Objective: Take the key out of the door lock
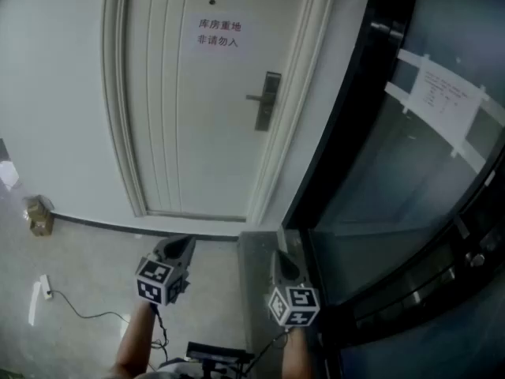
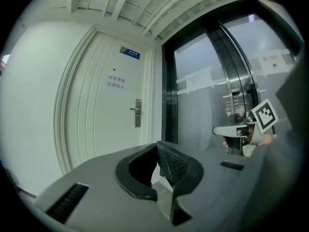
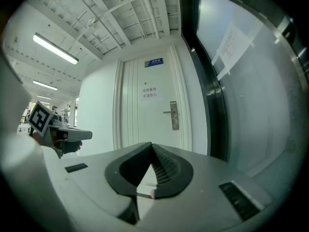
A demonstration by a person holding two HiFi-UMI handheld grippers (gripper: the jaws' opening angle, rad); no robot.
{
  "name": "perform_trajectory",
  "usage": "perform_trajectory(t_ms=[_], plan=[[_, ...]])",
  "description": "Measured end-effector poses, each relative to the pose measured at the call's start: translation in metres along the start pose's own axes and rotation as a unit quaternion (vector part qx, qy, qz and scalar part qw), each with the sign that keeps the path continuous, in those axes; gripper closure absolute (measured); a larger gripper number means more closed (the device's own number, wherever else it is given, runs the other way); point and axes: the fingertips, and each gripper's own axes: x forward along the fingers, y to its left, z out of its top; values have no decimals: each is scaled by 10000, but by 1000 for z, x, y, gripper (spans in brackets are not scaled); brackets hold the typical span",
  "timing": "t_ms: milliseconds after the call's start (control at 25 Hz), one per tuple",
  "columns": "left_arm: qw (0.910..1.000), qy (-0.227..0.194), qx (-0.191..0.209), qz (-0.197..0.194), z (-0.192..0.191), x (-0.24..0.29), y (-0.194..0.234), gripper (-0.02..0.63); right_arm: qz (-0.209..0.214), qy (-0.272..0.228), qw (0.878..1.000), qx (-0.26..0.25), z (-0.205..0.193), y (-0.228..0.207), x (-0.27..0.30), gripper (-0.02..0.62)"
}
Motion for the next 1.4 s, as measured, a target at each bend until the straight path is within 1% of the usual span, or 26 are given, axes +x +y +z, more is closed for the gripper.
perform_trajectory(t_ms=[120,400,720,1120,1400], plan=[[10000,-24,-15,28,2,5,-3,598,77,-9,9999,73,1,-6,2,586],[10000,-53,20,51,2,18,-16,598,93,14,10000,-27,-2,-23,5,586],[10000,-74,-8,48,2,37,-17,598,149,53,9999,-61,-5,-33,17,585],[10000,-49,-7,13,3,95,14,598,139,66,9999,-43,-6,-54,74,585],[9999,-67,-26,-72,16,150,40,598,106,49,9999,-86,7,-70,130,585]])
